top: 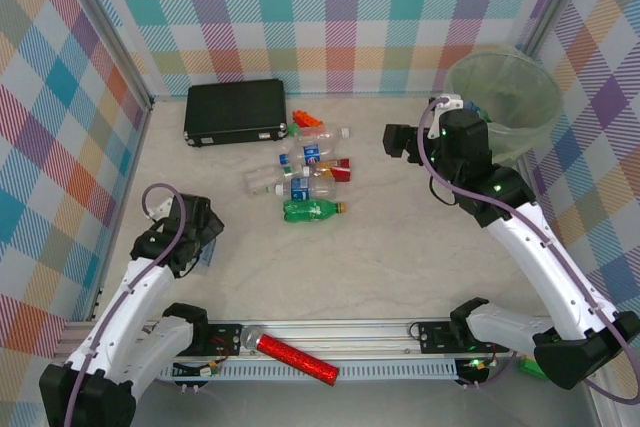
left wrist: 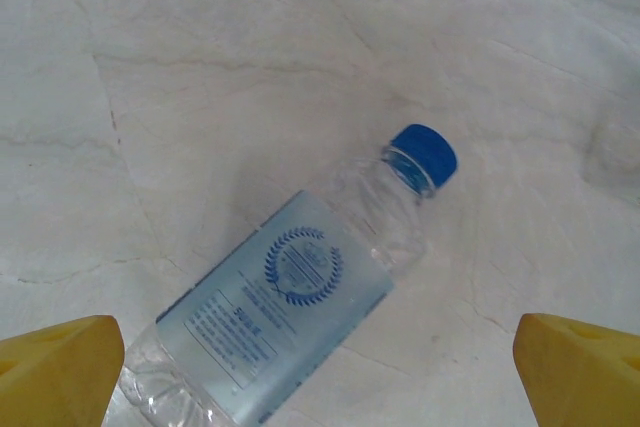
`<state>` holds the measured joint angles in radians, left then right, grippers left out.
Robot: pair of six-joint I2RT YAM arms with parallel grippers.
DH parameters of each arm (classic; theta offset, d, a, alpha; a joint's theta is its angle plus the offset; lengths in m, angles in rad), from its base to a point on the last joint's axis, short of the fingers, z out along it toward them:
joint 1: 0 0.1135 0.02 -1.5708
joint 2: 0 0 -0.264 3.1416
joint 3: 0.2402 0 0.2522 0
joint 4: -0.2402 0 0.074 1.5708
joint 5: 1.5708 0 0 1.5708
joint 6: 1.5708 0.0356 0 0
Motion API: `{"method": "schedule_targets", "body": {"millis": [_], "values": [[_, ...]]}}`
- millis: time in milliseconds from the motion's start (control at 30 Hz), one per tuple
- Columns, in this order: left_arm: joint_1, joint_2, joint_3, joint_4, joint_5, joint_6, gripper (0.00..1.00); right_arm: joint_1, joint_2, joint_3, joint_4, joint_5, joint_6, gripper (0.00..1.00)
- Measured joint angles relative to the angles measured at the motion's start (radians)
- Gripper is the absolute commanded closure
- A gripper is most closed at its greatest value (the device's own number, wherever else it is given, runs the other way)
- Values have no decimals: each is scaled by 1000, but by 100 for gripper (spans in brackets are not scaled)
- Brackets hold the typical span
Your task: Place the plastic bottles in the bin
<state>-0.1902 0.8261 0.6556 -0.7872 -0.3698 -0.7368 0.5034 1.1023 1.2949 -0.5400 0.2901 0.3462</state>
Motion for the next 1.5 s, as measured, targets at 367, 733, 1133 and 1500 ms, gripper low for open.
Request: {"method": "schedule_targets", "body": {"millis": [367, 733, 1133, 1500], "values": [[169, 166, -91, 144, 187, 47, 0, 20, -12, -8, -4, -39, 13, 1], [169, 165, -119, 213, 370, 72, 0, 22, -18, -27, 1, -43, 28, 1], [89, 222, -125, 197, 361, 61, 11, 22, -19, -33, 15, -61, 40, 1], [67, 282, -128, 214, 341, 47, 40, 23, -44, -46, 23, -68, 48, 1]]}}
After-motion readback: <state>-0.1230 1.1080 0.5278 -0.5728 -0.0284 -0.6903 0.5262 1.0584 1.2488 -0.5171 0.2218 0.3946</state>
